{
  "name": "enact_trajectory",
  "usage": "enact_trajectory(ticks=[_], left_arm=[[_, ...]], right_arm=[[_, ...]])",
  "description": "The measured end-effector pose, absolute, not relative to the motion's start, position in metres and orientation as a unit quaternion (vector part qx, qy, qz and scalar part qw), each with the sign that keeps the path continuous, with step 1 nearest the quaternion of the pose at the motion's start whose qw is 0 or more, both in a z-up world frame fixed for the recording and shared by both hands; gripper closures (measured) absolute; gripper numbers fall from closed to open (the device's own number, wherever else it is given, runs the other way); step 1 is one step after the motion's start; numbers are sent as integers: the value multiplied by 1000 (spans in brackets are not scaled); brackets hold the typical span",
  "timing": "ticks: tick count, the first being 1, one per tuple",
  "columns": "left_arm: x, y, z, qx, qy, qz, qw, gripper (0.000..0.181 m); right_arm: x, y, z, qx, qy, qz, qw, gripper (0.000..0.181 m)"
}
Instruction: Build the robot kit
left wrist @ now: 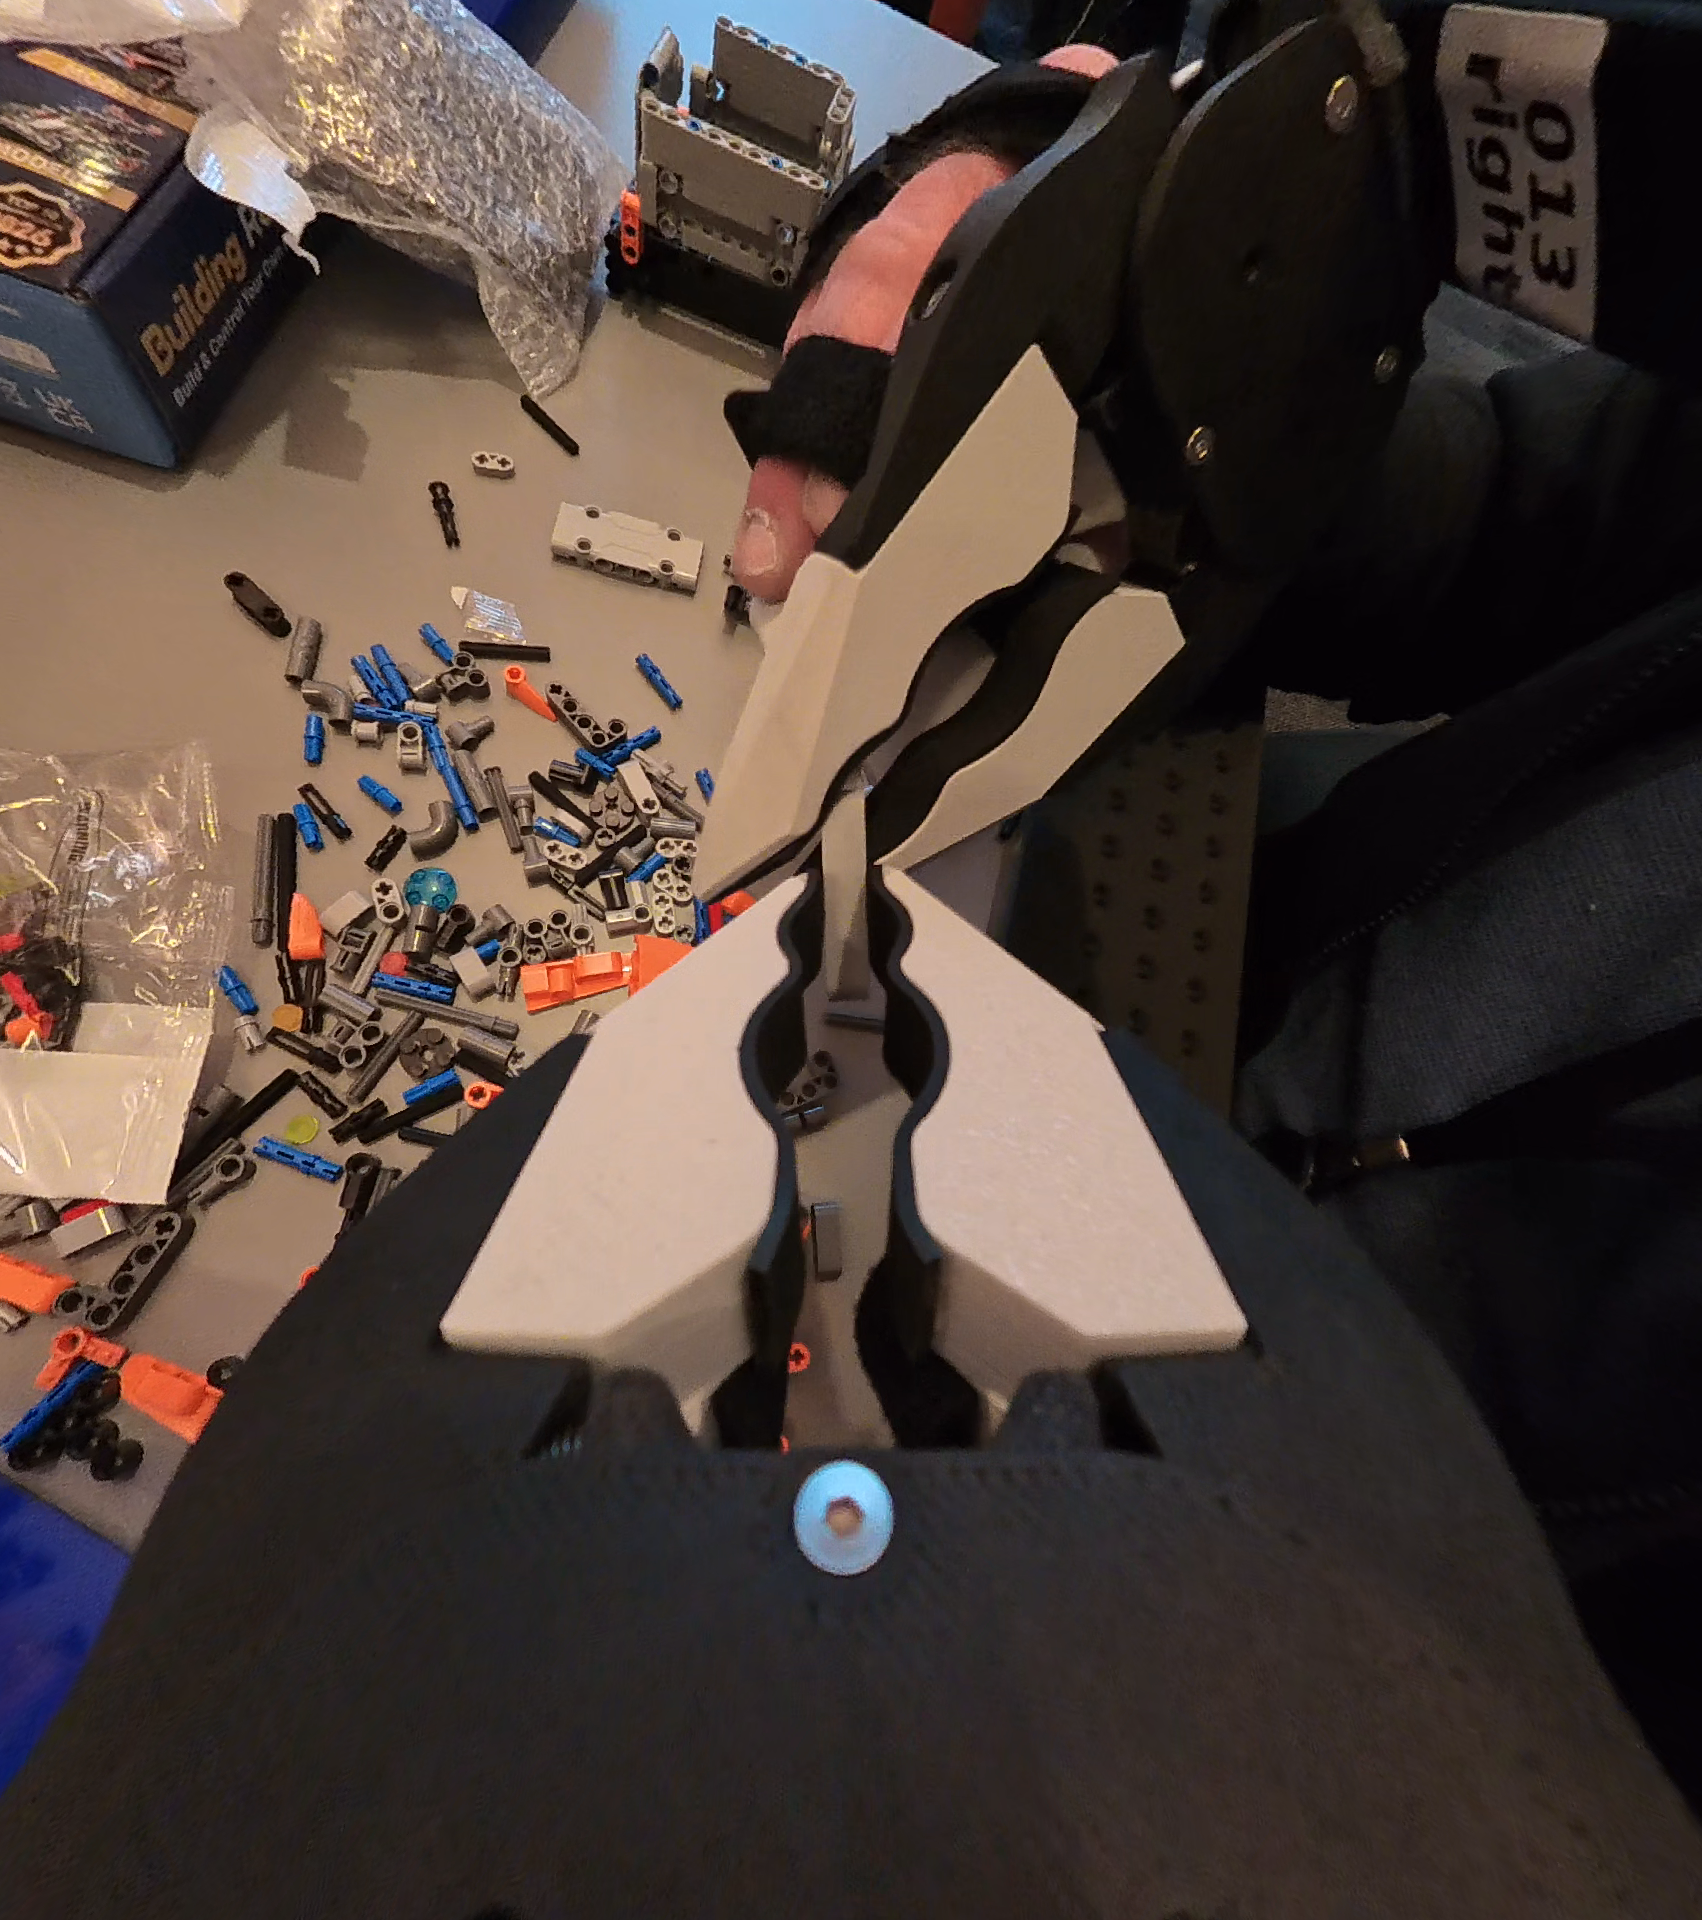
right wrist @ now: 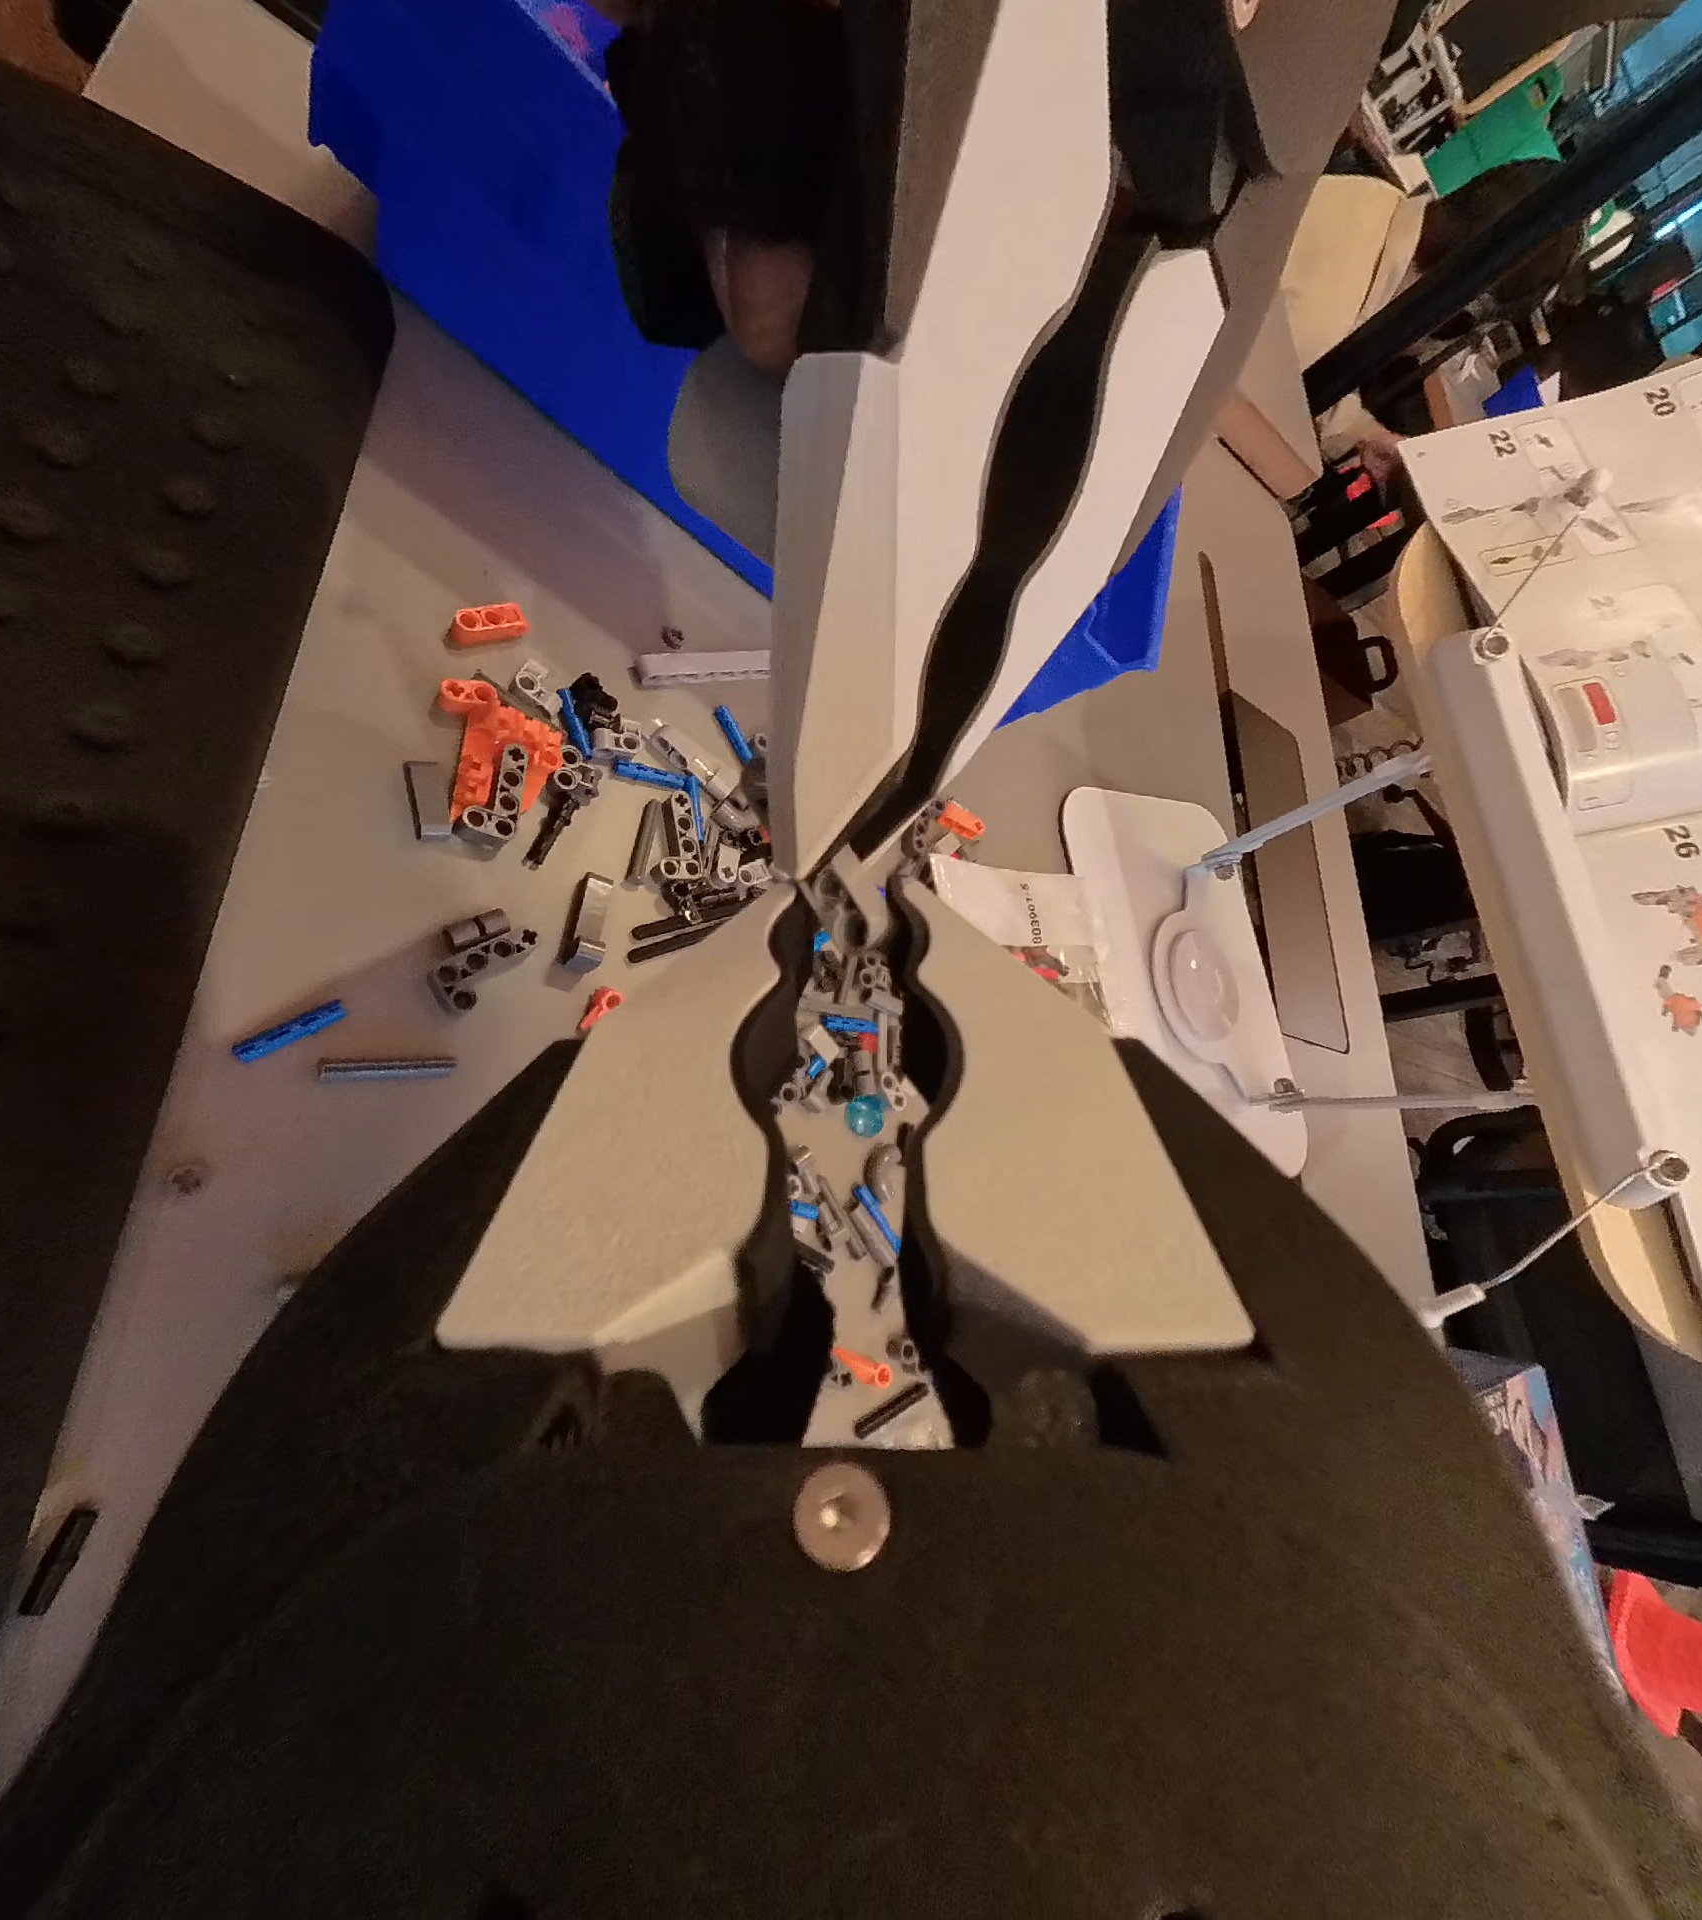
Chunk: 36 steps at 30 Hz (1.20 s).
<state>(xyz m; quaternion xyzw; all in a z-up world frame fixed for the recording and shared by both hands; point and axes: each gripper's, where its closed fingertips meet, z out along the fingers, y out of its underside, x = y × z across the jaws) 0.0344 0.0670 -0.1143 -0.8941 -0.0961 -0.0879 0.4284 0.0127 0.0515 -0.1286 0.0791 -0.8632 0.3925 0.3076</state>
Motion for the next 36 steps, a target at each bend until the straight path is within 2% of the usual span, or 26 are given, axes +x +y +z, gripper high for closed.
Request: enact_trajectory(ticks=[19, 24, 36], left_arm=[[29, 79, -96, -861, -77, -61, 499, 173], [22, 76, -88, -848, -75, -28, 524, 165], [21, 83, -106, -867, -21, 66, 493, 163]], right_arm=[[10, 75, -130, 42, -874, 406, 262, 178], [4, 82, -126, 18, -871, 421, 252, 178], [6, 88, -130, 4, -876, 441, 196, 178]])
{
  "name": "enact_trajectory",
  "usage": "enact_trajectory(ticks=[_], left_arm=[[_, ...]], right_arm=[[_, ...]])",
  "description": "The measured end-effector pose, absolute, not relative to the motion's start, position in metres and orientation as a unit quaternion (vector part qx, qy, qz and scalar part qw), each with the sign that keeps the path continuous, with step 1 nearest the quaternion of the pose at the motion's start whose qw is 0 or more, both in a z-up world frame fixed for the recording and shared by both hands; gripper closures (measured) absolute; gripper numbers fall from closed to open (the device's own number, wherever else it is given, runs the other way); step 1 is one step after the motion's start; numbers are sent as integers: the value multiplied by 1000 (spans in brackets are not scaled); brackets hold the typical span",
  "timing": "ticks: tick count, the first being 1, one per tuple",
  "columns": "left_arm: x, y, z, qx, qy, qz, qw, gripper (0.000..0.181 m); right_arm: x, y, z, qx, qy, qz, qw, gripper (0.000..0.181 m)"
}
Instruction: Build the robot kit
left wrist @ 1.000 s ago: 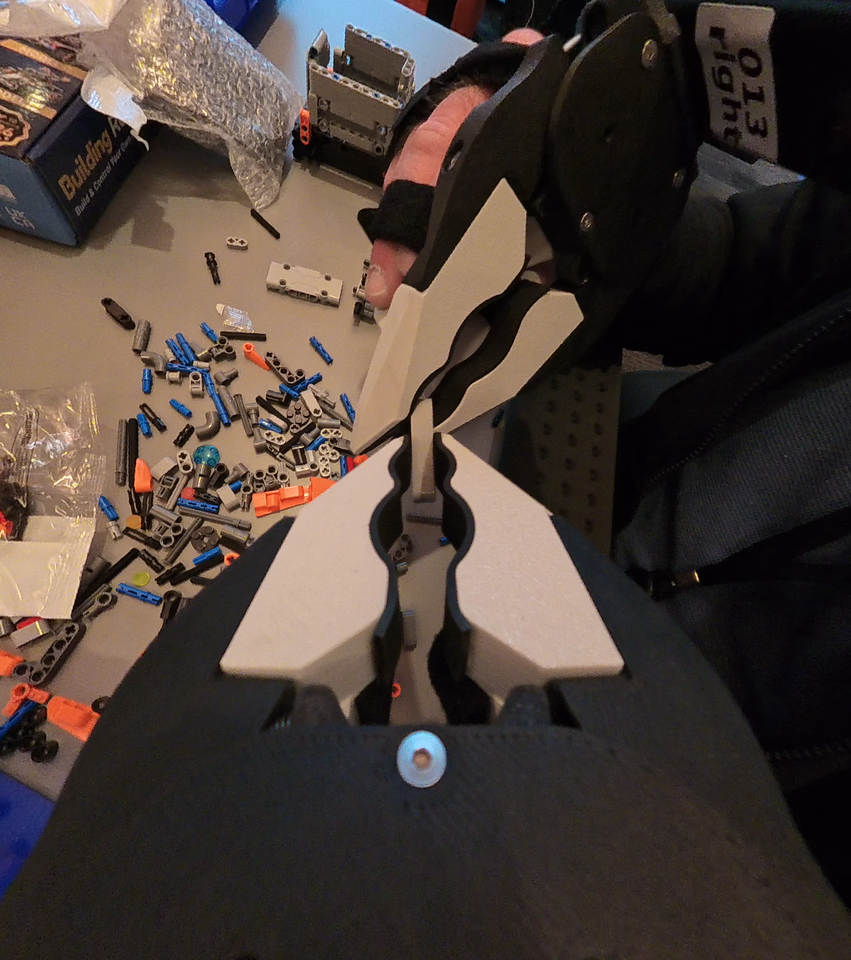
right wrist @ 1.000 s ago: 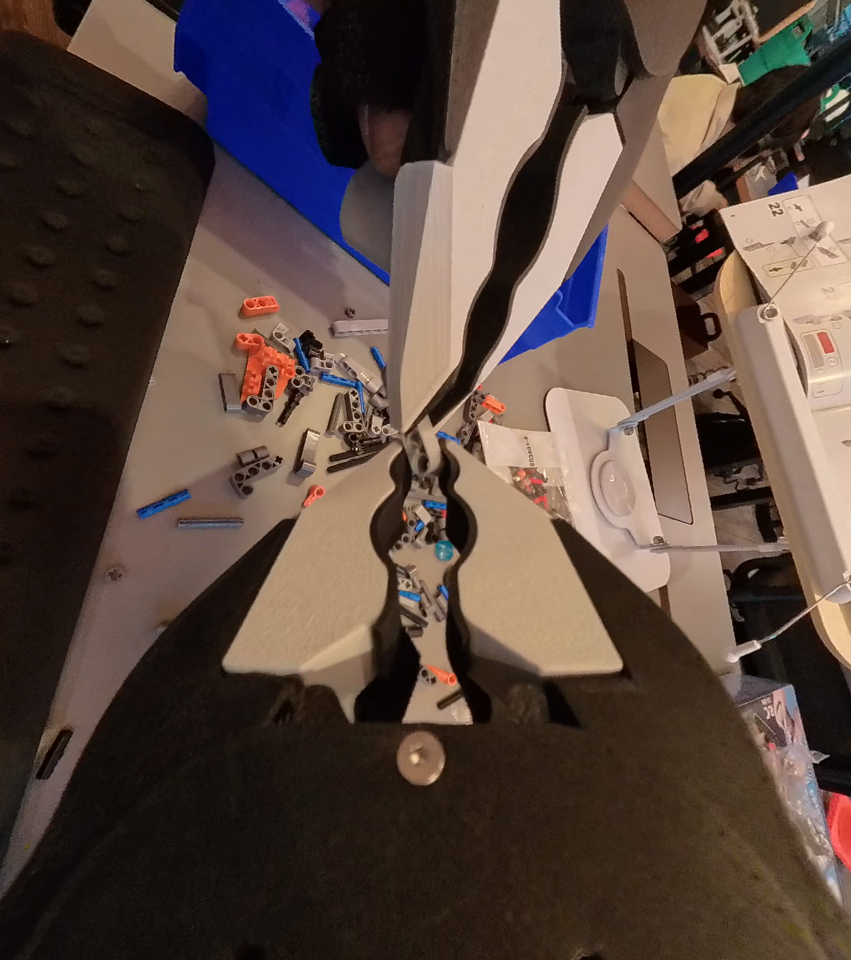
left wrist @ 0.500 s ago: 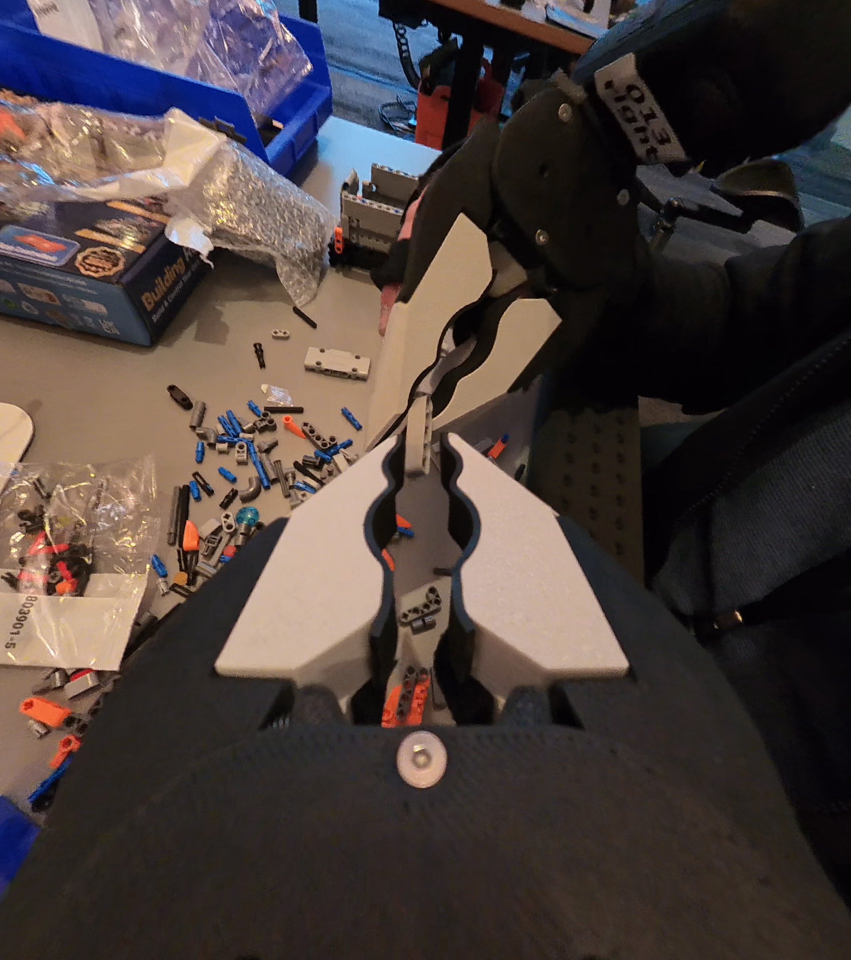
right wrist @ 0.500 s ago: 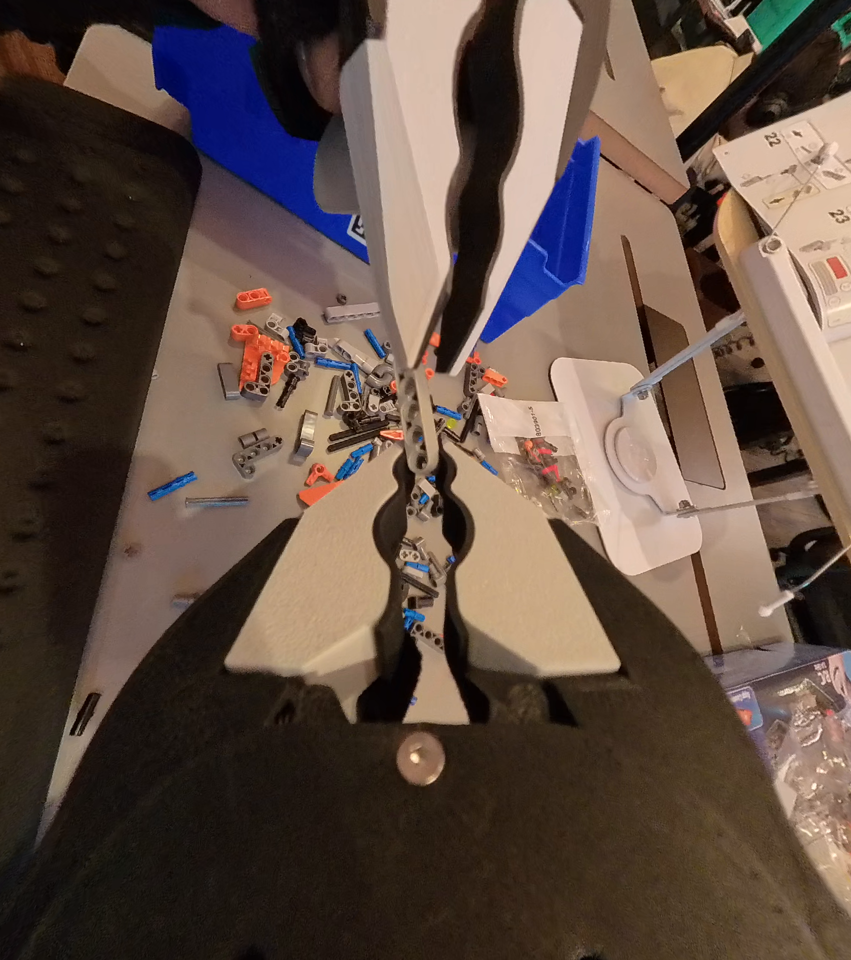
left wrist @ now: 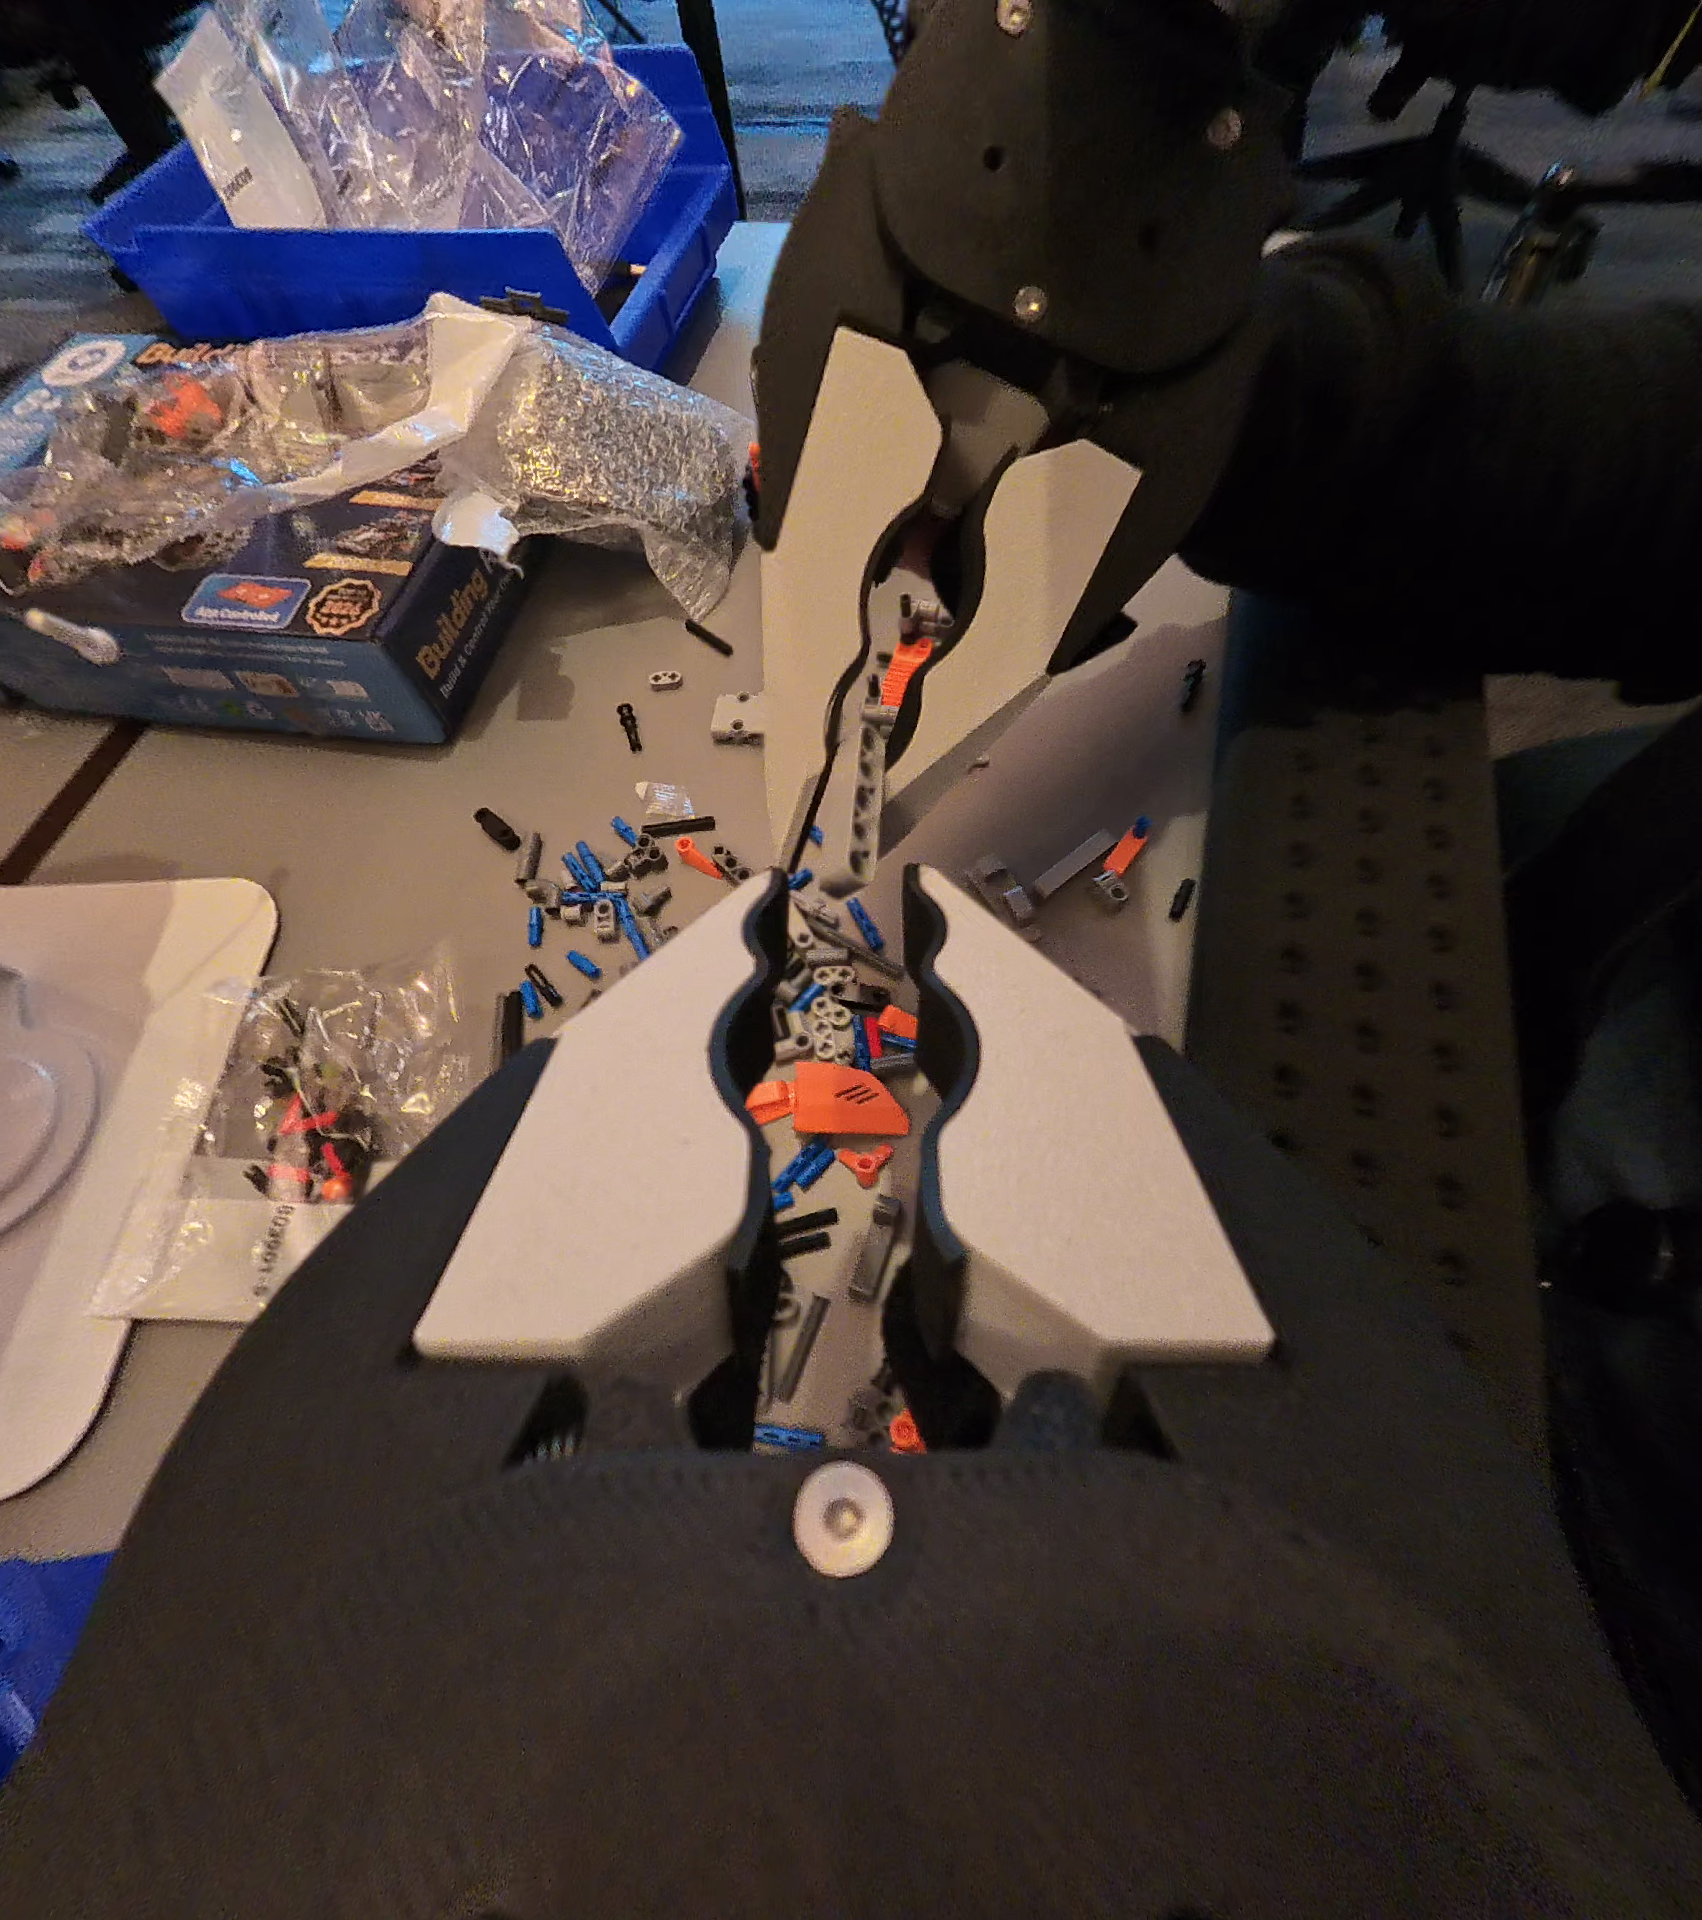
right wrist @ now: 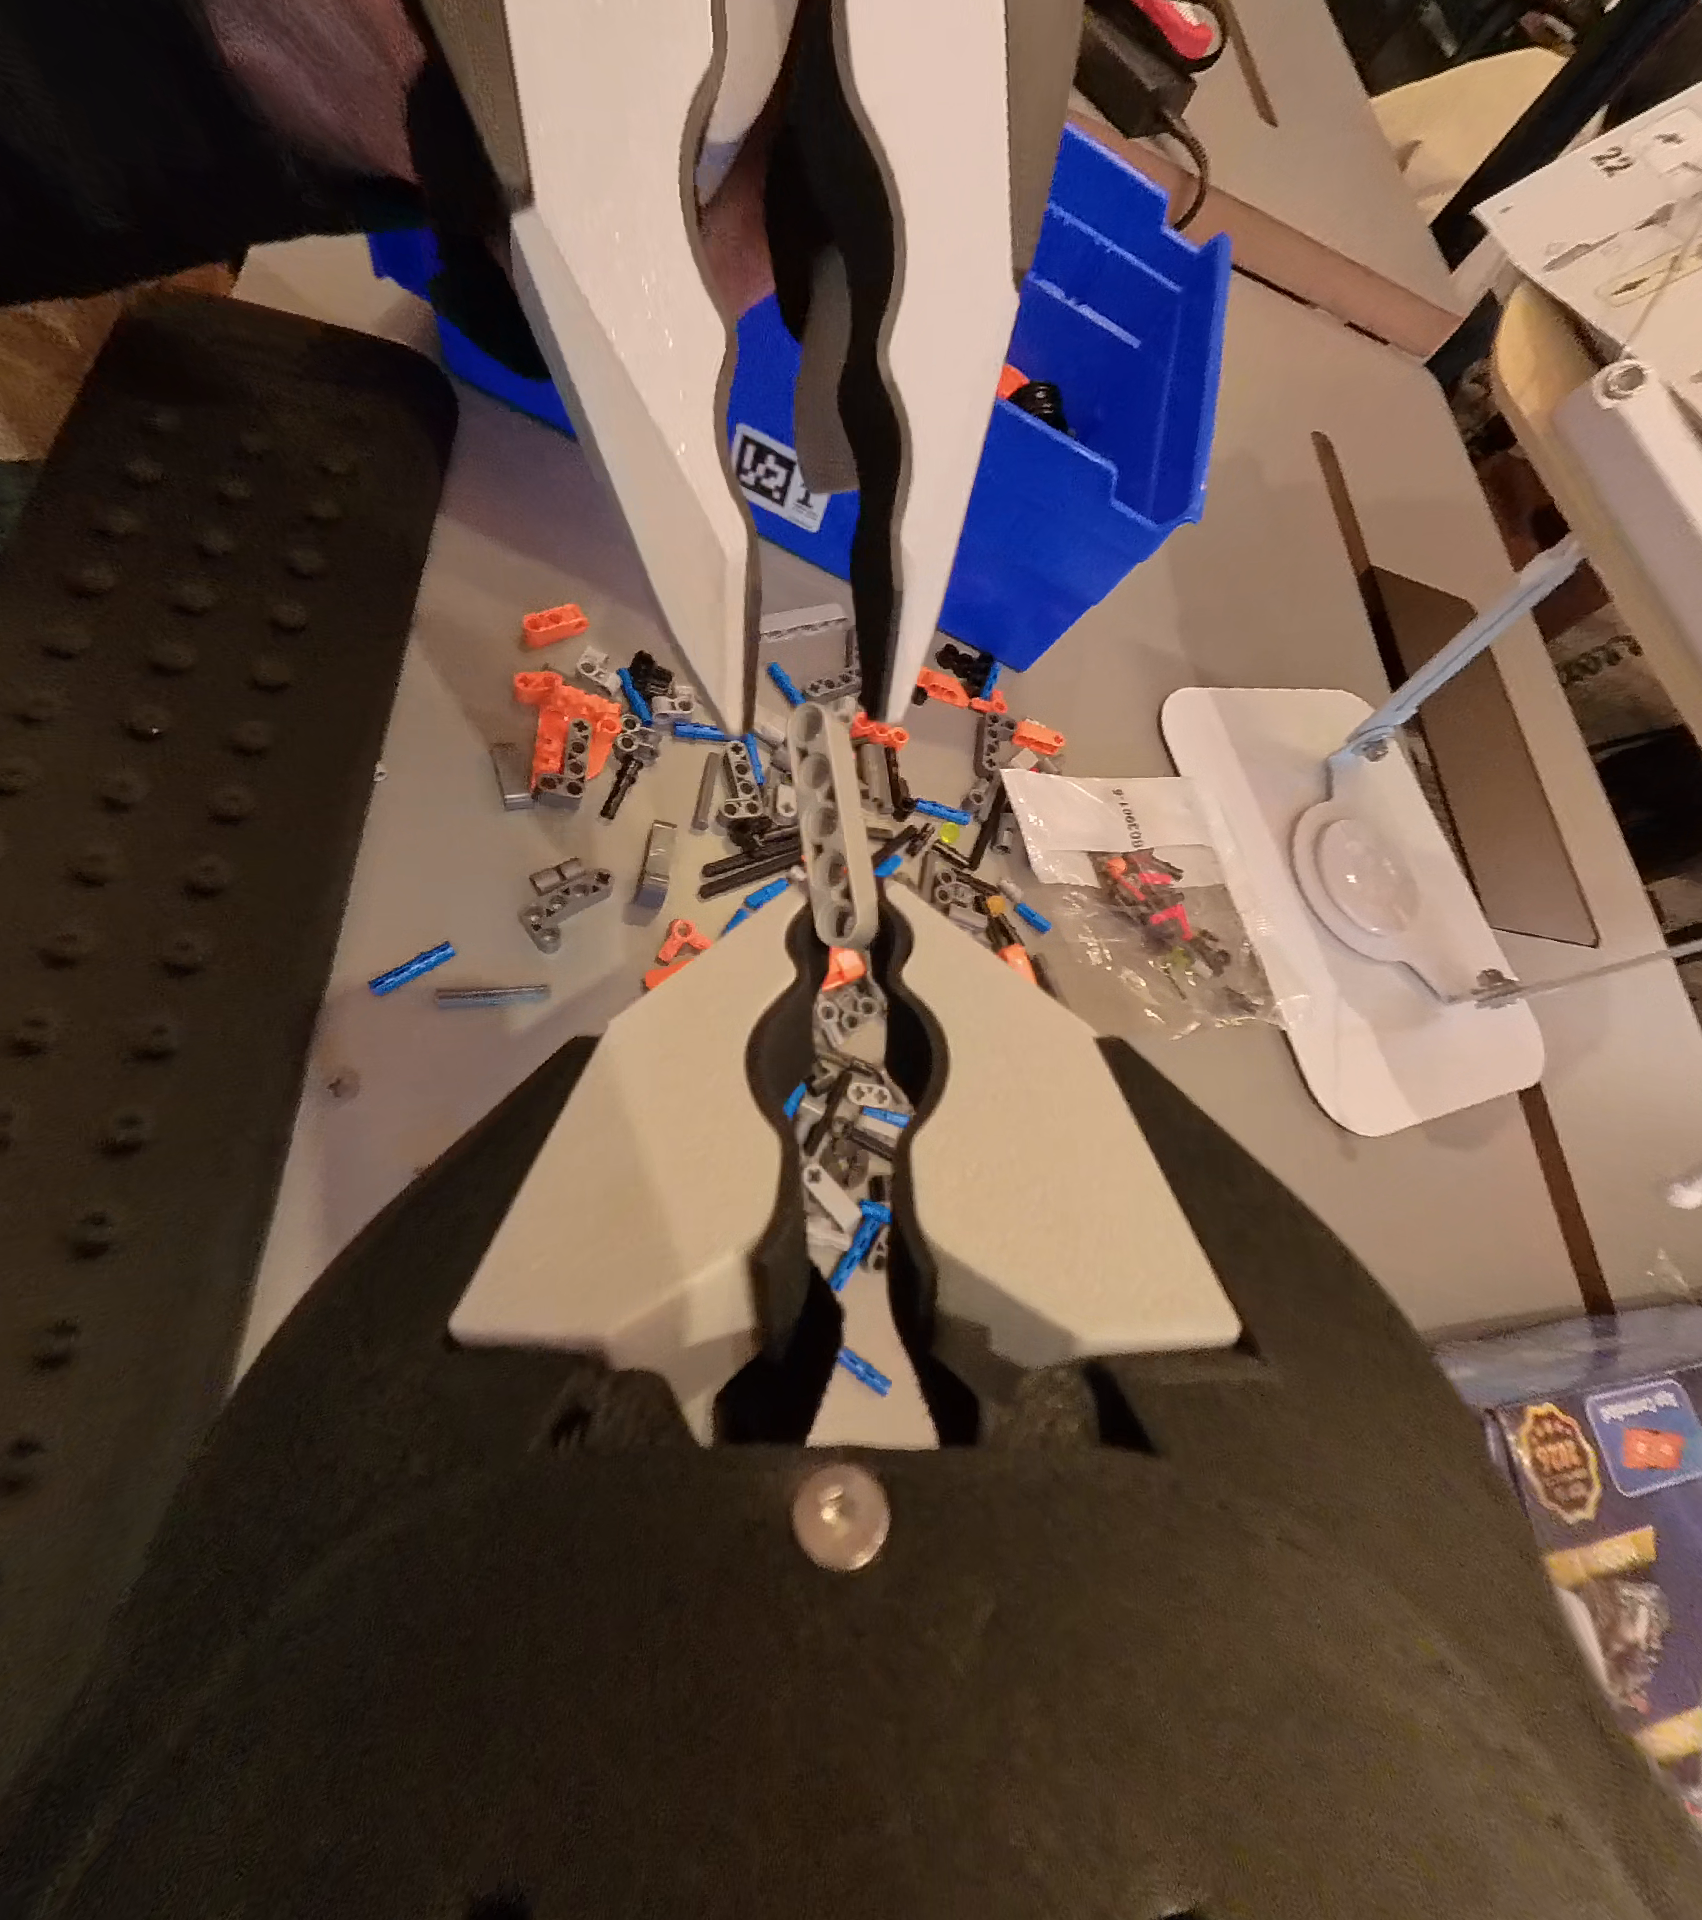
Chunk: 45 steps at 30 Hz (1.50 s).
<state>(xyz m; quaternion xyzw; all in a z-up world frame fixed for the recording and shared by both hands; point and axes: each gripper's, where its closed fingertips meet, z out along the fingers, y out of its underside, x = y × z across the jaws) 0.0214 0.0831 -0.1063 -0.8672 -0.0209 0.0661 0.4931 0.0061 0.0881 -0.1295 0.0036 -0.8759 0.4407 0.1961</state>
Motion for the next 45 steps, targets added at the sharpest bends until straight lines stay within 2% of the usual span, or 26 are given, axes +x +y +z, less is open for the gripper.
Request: enact_trajectory(ticks=[4, 12, 20, 27, 40, 45], left_arm=[[23, 90, -112, -872, 4, 94, 481, 173], [20, 96, -121, -874, 8, 101, 475, 175], [10, 101, -123, -872, -3, 96, 481, 175], [8, 108, -125, -868, -1, 86, 488, 175], [14, 114, -125, -852, 10, 57, 521, 176], [19, 119, -129, -854, 19, 51, 517, 176]], right_arm=[[11, 87, -132, 5, -878, 449, 166, 178], [11, 91, -139, -9, -882, 452, 132, 178], [0, 102, -132, -32, -874, 459, 156, 165], [2, 107, -130, -20, -875, 450, 176, 173], [9, 112, -128, -17, -877, 447, 173, 177], [12, 116, -121, -24, -868, 463, 179, 164]])
